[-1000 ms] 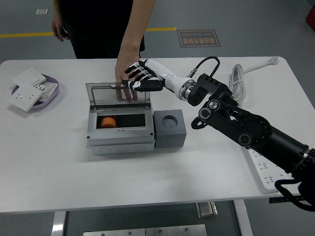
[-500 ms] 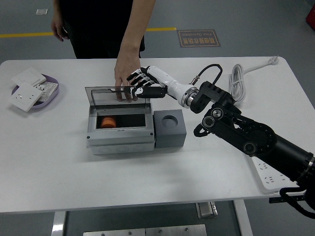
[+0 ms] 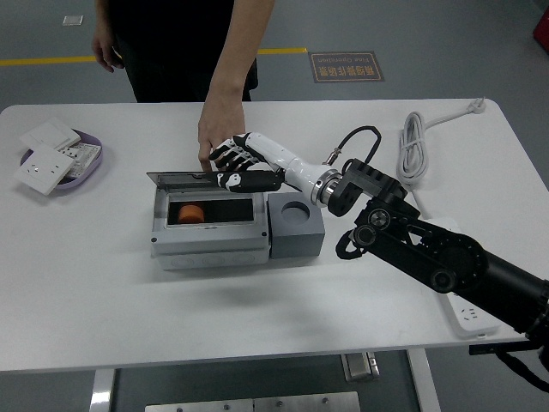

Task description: Pick up the cylinder from the cube,place it in the box,flap close box

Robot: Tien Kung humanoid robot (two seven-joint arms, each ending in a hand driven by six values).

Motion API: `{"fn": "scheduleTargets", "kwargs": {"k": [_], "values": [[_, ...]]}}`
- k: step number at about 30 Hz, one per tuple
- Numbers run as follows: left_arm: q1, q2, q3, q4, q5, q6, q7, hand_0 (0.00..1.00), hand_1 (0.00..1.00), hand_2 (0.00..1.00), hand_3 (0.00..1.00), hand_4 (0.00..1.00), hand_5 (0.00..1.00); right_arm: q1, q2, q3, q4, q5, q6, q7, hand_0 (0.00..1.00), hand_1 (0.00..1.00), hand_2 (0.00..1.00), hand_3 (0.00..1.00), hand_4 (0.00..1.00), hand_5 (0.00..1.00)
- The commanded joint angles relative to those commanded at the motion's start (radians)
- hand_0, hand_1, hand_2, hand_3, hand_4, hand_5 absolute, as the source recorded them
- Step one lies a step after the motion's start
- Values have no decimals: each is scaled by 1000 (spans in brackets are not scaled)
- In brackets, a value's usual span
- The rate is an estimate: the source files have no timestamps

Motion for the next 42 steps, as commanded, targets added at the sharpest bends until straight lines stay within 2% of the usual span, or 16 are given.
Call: {"fn": "scheduleTargets", "kwargs": {"k": [5,12,20,27,35,42], "values": [[0,-1,-3,0,3,0,1,600,580,590,582,641,202,-7,5,-17,29,-25,2,-15,663,653,667,686,742,482],[0,-1,-1,0,1,0,1,600,580,590,582,641,202,-19,8,-34,21,-28,7,-22,659,654,669,685,742,484],[2,-2,-2,0,2,0,2,600,580,590,582,641,202,-25,4,-45,44,-34,7,-28,658,657,673,686,733,482],[0,-1,-3,0,3,0,1,599,580,590,581,641,203,-28,-1,-27,32,-45,9,-29,655,658,673,686,729,479],[2,-1,-6,0,4,0,2,599,580,590,582,641,204,-36,-15,29,31,-64,7,-28,654,657,673,685,723,472],[6,-2,-8,0,3,1,3,599,580,590,582,641,203,-98,-39,148,41,-109,-5,-16,654,655,673,682,717,470]]}}
